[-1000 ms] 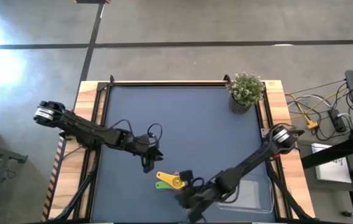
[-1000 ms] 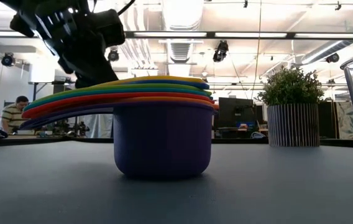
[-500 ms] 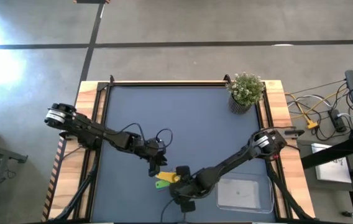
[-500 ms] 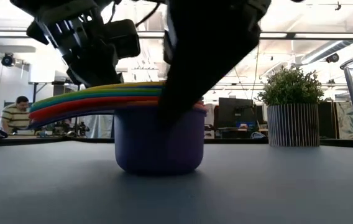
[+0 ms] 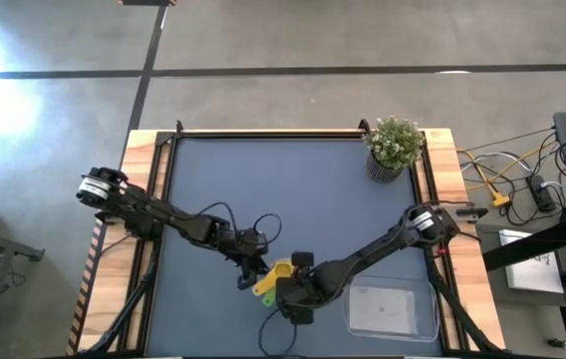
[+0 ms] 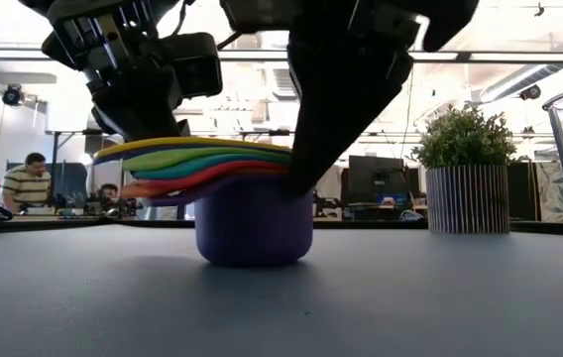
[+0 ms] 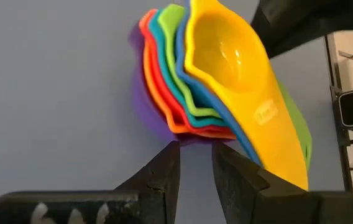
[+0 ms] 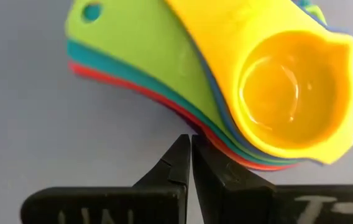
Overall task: Nest measuring cups in basket
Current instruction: Put the stacked measuring cups into the transparent bin
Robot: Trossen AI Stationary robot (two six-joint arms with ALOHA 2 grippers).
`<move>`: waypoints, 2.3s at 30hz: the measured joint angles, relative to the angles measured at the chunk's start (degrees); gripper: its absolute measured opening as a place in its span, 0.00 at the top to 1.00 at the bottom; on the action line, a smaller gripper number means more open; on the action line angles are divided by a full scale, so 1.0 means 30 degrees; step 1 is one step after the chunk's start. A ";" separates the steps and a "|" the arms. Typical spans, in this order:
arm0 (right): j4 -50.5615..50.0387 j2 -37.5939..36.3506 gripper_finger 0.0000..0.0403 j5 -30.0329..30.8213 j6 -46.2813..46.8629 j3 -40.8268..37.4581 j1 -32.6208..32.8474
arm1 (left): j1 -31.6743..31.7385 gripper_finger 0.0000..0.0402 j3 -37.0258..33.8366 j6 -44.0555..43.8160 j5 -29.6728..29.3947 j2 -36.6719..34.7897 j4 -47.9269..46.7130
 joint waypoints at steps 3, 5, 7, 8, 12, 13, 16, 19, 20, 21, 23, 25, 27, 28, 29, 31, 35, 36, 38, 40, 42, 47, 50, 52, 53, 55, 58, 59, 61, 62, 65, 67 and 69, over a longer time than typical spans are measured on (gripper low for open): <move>-0.0288 -0.0035 0.98 -0.0077 0.0007 0.0000 -0.0380 | -0.0041 0.81 -0.0011 -0.0249 0.0012 -0.0037 -0.0181; -0.0498 -0.0064 0.98 -0.0016 0.0007 0.0000 -0.0626 | -0.0061 0.81 -0.0018 -0.0423 0.0044 -0.0051 -0.0319; -0.0950 -0.0068 0.98 0.0287 -0.0007 -0.0015 -0.0887 | -0.0108 0.81 -0.0018 -0.0442 0.0285 -0.0051 -0.0416; -0.1095 -0.0075 0.98 0.0652 -0.0015 -0.0022 -0.1011 | -0.0138 0.81 -0.0029 -0.0448 0.0421 -0.0051 -0.0452; -0.1523 -0.0068 0.98 0.2681 -0.0027 -0.0029 -0.1573 | -0.0324 0.81 -0.0047 -0.0466 0.0613 -0.0044 -0.0341; -0.1588 -0.0060 0.98 0.3072 -0.0020 -0.0029 -0.1733 | -0.0335 0.81 -0.0047 -0.0463 0.0456 -0.0044 -0.0154; -0.1458 -0.0060 0.98 0.3459 -0.0021 -0.0029 -0.2207 | -0.0422 0.81 -0.0026 -0.0452 0.0026 -0.0044 0.0251; -0.1676 -0.0071 0.98 0.3152 -0.0233 -0.0022 -0.2550 | -0.0448 0.81 -0.0018 -0.0445 -0.0129 -0.0073 0.0415; -0.1972 -0.0156 0.98 0.3065 -0.0267 -0.0022 -0.2619 | -0.0446 0.81 -0.0011 -0.0445 -0.0179 -0.0123 0.0410; -0.2294 -0.0299 0.98 0.3053 -0.0310 -0.0022 -0.2630 | -0.0448 0.81 -0.0011 -0.0443 -0.0179 -0.0204 0.0348; -0.2647 -0.0803 0.98 0.3066 -0.0304 -0.0022 -0.2630 | -0.0455 0.81 -0.0011 -0.0437 -0.0171 -0.0381 0.0218; -0.2892 -0.1454 0.98 0.3079 -0.0190 -0.0015 -0.2542 | -0.0469 0.81 -0.0011 -0.0306 -0.0151 -0.0594 0.0186; -0.2864 -0.2176 0.98 0.3261 0.0019 -0.0027 -0.2269 | -0.0473 0.81 -0.0011 -0.0295 -0.0145 -0.0779 0.0179; -0.2833 -0.2494 0.98 0.3477 0.0175 -0.0073 -0.2091 | -0.0482 0.81 -0.0011 -0.0276 -0.0179 -0.0890 0.0125; -0.2812 -0.2836 0.98 0.3804 0.0416 -0.0108 -0.1895 | -0.0485 0.81 -0.0011 -0.0171 -0.0269 -0.0994 0.0049; -0.2528 -0.3379 0.98 0.4116 0.0934 -0.0242 -0.1513 | -0.0506 0.81 -0.0011 -0.0099 -0.0473 -0.1260 -0.0047; -0.1286 -0.3761 0.96 0.3723 0.1129 -0.0865 -0.0860 | -0.0742 0.81 -0.0011 0.0327 -0.0913 -0.2106 -0.0615; -0.1329 -0.3738 0.94 0.3549 0.1130 -0.1027 -0.0726 | -0.0901 0.81 -0.0011 0.0528 -0.1330 -0.2448 -0.0802; -0.1317 -0.3718 0.90 0.3411 0.1516 -0.1384 -0.0495 | -0.1320 0.81 -0.0051 0.0971 -0.2911 -0.3322 -0.1091; -0.1025 -0.3724 0.85 0.3405 0.2001 -0.1787 -0.0383 | -0.1764 0.81 -0.0318 0.1377 -0.4698 -0.4187 -0.1112; -0.0656 -0.3725 0.79 0.3396 0.2408 -0.2137 -0.0330 | -0.2186 0.81 -0.0643 0.1683 -0.6429 -0.4899 -0.1230; 0.0114 -0.3725 0.60 0.3409 0.3132 -0.2470 -0.0399 | -0.2797 0.81 -0.1278 0.2333 -0.9763 -0.6484 -0.0708; 0.0673 -0.3725 0.48 0.3152 0.3498 -0.2477 -0.0486 | -0.2823 0.81 -0.1841 0.2520 -1.0623 -0.7223 -0.0676; 0.0779 -0.3725 0.40 0.3061 0.3916 -0.2492 -0.0545 | -0.2876 0.81 -0.2178 0.2674 -1.1167 -0.7723 -0.0428; 0.0890 -0.3725 0.36 0.3069 0.4200 -0.2492 -0.0577 | -0.2903 0.81 -0.2438 0.2879 -1.1523 -0.7960 -0.0311; 0.1082 -0.3725 0.30 0.3054 0.4770 -0.2495 -0.0688 | -0.2903 0.81 -0.3096 0.3523 -1.2144 -0.8461 0.0281; 0.1549 -0.3725 0.22 0.2892 0.5710 -0.2499 -0.0971 | -0.2811 0.81 -0.4313 0.3822 -1.3020 -0.9594 0.1272; 0.1717 -0.3725 0.20 0.2778 0.6019 -0.2499 -0.1091 | -0.2754 0.81 -0.4795 0.3836 -1.3186 -0.9996 0.1771; 0.1854 -0.3725 0.17 0.2736 0.6544 -0.2499 -0.1298 | -0.2699 0.81 -0.5769 0.3933 -1.3534 -1.0697 0.2548; 0.1934 -0.3725 0.15 0.2616 0.6615 -0.2499 -0.1397 | -0.2681 0.81 -0.6259 0.4107 -1.3544 -1.0969 0.3369; 0.2203 -0.3715 0.12 0.2078 0.6697 -0.2506 -0.1732 | -0.2589 0.81 -0.7721 0.4681 -1.3551 -1.1832 0.5608; 0.2193 -0.3651 0.10 0.1877 0.6740 -0.2506 -0.1949 | -0.2506 0.81 -0.8476 0.4878 -1.3533 -1.2291 0.6688; 0.2030 -0.3630 0.10 0.1748 0.6807 -0.2510 -0.2104 | -0.2440 0.81 -0.8916 0.4912 -1.3543 -1.2616 0.7292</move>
